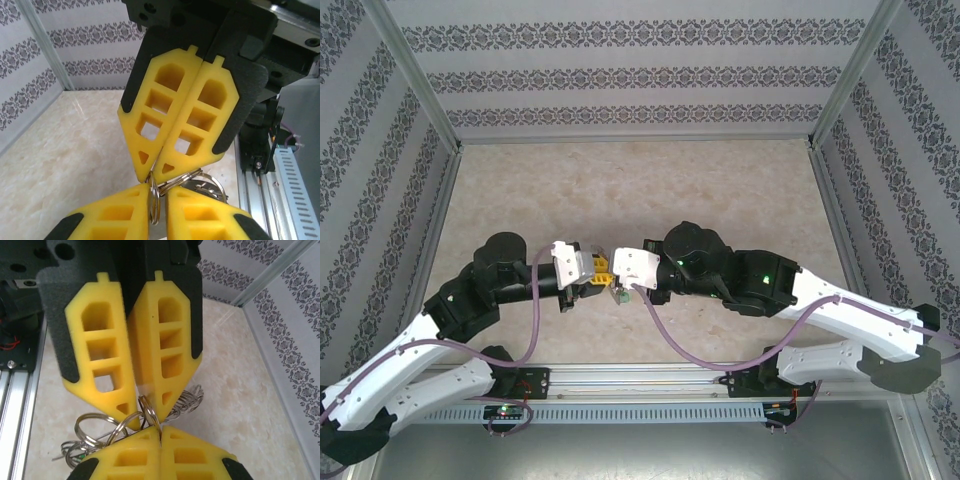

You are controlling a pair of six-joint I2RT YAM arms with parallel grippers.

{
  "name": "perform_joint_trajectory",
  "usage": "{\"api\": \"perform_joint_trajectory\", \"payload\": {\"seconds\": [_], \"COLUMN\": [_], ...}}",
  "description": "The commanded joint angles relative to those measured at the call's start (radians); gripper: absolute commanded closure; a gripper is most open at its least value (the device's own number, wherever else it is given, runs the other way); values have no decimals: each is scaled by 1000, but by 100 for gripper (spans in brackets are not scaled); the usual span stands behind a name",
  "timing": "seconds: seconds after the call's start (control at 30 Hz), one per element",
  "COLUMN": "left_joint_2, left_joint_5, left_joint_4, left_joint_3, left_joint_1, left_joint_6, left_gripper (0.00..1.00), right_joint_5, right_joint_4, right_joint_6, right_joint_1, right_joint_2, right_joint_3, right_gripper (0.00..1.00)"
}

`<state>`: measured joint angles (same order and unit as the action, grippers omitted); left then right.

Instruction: Put the keys on the keyring

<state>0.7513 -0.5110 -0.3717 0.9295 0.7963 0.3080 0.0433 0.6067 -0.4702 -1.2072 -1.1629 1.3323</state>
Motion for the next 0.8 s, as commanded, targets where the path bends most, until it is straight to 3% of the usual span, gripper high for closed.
{"api": "perform_joint_trajectory", "payload": {"seconds": [0.0,0.17,0.3,0.5,0.77], "left_joint_2": [22,14,-45,-102,-113], "left_joint_5": [18,45,-19,-133,-191], "left_joint_4": [-57,-61,32,230,365], "left_joint_3": [51,49,-1,-66,-102], "left_joint_1": [0,0,0,0,-1], "left_joint_6": [57,68,42,-67,-163], "left_gripper": [100,100,100,100,100], "right_joint_5": [31,89,70,-11,-68], "right_joint_4": [12,52,25,-58,-80], "right_joint_6": [-25,-42,-31,16,33], "right_joint_1": [-28,-55,-61,-40,-20], "right_joint_2": [-19,-33,-15,47,58], "right_joint_3": [38,66,41,-35,-53], "right_gripper": [100,100,100,83,80]}}
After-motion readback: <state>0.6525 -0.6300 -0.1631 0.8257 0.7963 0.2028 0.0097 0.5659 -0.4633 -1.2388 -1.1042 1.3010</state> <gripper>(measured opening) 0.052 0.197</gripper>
